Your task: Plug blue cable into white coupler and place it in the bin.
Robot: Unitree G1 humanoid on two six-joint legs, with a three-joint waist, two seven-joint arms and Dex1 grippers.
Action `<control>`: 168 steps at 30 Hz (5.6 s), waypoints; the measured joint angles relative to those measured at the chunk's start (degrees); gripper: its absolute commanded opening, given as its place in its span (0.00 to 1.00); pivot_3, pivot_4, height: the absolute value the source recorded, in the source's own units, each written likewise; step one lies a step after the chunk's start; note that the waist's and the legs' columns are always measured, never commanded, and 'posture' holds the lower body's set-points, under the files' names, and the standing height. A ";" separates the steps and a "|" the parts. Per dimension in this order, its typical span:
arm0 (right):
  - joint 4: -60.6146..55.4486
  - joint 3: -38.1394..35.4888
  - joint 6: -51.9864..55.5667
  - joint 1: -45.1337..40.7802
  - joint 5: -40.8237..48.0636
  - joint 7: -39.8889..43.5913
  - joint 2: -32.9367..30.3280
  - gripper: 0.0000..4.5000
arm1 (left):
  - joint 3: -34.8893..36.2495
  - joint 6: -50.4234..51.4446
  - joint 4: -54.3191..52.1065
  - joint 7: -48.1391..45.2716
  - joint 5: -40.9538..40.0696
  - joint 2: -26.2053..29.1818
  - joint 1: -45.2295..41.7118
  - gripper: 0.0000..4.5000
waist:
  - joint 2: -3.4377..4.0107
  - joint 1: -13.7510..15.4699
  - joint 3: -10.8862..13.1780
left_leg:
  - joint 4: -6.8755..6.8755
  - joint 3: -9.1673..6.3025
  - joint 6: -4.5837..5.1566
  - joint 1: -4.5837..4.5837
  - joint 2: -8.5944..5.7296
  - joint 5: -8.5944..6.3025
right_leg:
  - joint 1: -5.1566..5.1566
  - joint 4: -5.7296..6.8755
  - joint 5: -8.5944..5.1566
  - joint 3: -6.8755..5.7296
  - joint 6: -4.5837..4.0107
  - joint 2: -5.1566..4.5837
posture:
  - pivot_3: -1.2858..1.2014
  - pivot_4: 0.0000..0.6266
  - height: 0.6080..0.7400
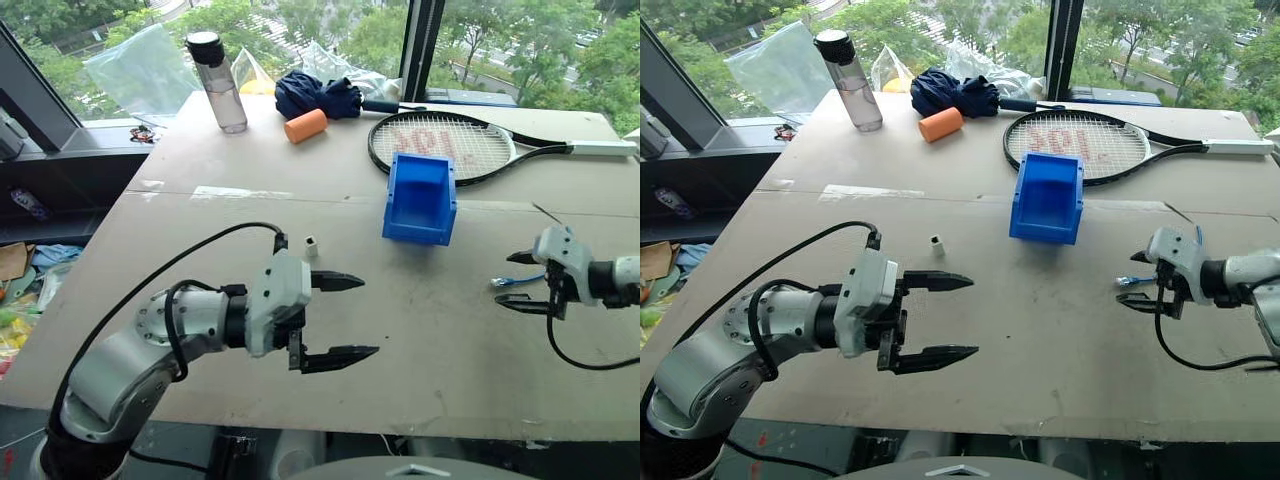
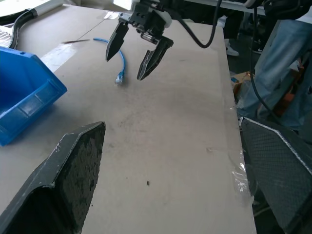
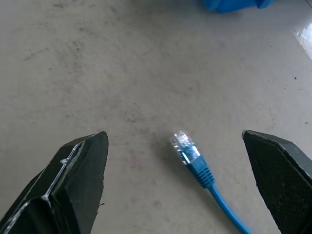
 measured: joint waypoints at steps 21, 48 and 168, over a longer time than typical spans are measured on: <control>-11.10 7.26 7.34 -3.07 -2.14 2.31 7.80 0.01 | 3.55 1.26 3.35 -0.82 -2.11 4.68 3.17 1.00 | 0.00 -1.23 0.00 | 0.04 -0.13 -0.01 0.09 0.08 0.00 | 0.08 0.18 0.01 -0.09 0.01 0.07 | 0.52 0.24 1.00; -44.62 -13.72 14.67 29.85 7.49 -14.96 18.63 0.97 | -18.29 -21.70 38.91 -12.89 27.38 -7.71 -12.16 1.00 | -0.22 0.12 -0.14 | 0.10 -0.21 0.00 -0.11 0.01 -0.01 | 0.03 0.18 0.00 -0.24 0.04 0.02 | 0.52 0.24 1.00; -30.93 11.57 17.02 4.30 17.09 -32.15 25.36 0.00 | -21.83 -45.12 72.89 -30.57 39.27 -21.14 -28.42 0.12 | -0.37 -0.05 -0.33 | 0.19 -0.41 0.10 -0.22 -0.04 -0.06 | -0.13 0.28 0.11 -0.15 0.21 0.14 | 0.52 0.24 1.00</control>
